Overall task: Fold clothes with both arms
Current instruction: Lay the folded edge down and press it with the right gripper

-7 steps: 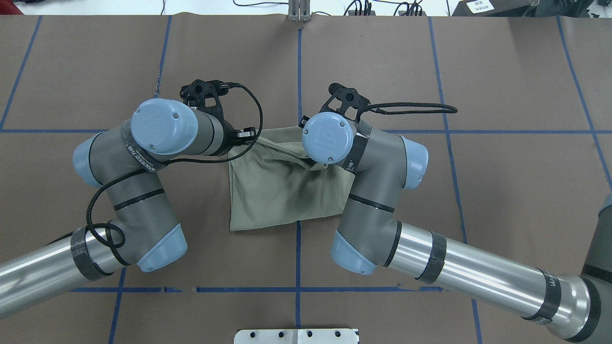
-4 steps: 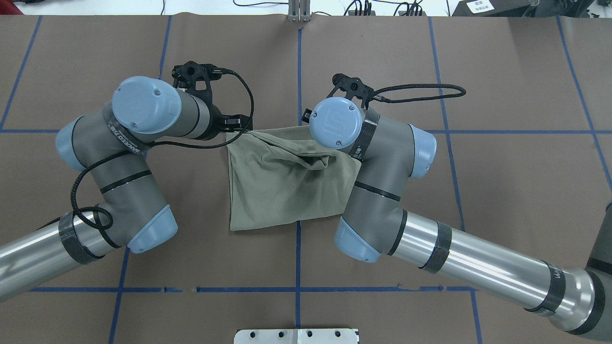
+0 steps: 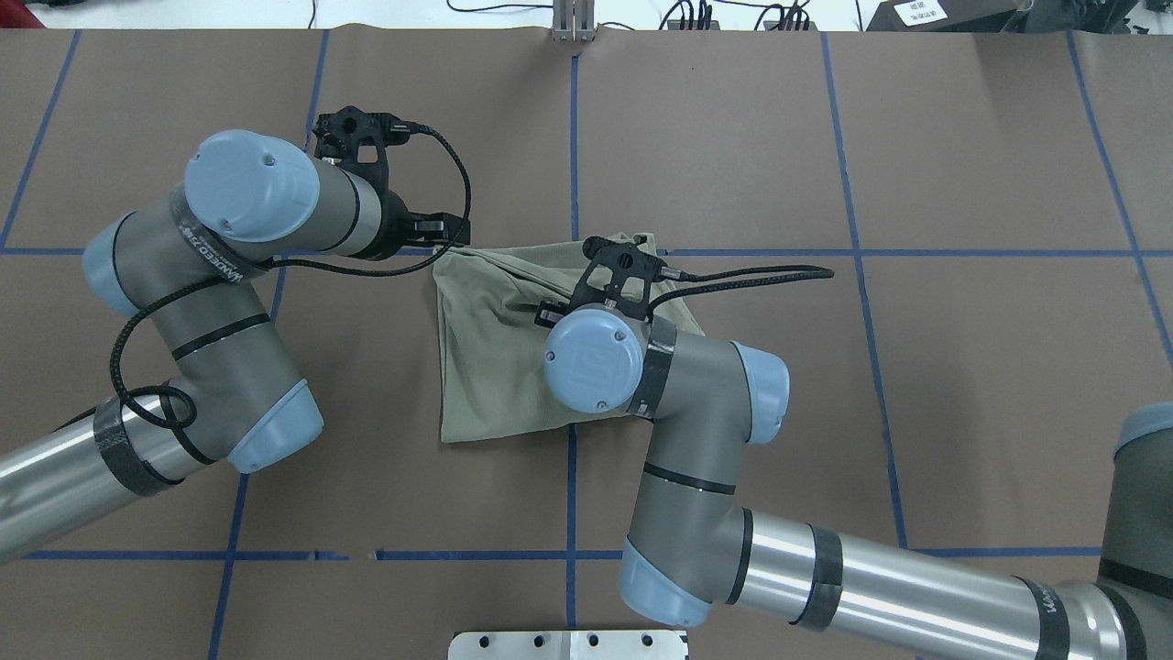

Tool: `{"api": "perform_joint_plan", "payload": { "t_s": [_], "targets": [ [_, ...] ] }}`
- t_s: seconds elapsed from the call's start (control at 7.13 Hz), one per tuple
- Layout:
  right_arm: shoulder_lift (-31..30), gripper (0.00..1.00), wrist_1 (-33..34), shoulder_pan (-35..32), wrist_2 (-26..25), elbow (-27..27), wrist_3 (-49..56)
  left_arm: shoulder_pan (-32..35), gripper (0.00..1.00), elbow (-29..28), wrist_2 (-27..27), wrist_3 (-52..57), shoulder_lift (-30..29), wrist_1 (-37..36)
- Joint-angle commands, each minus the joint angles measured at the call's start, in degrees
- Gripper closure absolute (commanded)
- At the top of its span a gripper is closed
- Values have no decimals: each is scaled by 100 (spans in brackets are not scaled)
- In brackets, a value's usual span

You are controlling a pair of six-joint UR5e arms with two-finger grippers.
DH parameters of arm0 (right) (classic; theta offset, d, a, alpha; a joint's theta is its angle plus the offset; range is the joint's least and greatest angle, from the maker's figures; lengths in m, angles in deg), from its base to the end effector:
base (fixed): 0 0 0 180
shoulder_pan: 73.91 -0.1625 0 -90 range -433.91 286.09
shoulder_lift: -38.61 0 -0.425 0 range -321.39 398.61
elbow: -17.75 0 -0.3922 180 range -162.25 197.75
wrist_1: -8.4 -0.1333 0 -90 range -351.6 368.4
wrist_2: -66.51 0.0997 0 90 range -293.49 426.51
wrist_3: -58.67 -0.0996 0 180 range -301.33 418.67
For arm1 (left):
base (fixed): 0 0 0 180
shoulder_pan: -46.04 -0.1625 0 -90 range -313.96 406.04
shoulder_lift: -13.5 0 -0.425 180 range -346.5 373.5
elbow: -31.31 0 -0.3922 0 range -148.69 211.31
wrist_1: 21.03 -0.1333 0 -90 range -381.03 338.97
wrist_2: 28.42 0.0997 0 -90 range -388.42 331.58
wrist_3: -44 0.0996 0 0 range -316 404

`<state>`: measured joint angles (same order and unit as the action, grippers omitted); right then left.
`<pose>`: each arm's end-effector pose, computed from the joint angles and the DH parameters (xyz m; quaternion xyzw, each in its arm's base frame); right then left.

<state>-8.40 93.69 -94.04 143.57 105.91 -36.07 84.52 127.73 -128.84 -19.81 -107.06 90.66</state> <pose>-0.6264 -0.3953 0.2113 0.1547 -0.3697 0.2399 0.8842 0.4488 -0.5040 0.2583 0.1941 0.4546 -0.0487 0.8679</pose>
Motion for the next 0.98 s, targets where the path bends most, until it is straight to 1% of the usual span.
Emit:
{"api": "perform_joint_plan", "payload": {
  "t_s": [0.0,0.28,0.42,0.7,0.84],
  "targets": [
    [51,0,23,168,-138,-166,444,2,0,8,-3,-26,7,20],
    [86,0,5,-103,-200,-377,527,2,0,17,-3,-26,16,20],
    [208,0,5,-235,-209,-604,492,2,0,17,-3,-26,50,20],
    [638,0,-13,-682,-217,-1455,500,2,0,43,-3,-26,51,20],
    [649,0,-13,-981,-217,-1746,579,2,0,43,-3,-26,51,20]
  ]
}}
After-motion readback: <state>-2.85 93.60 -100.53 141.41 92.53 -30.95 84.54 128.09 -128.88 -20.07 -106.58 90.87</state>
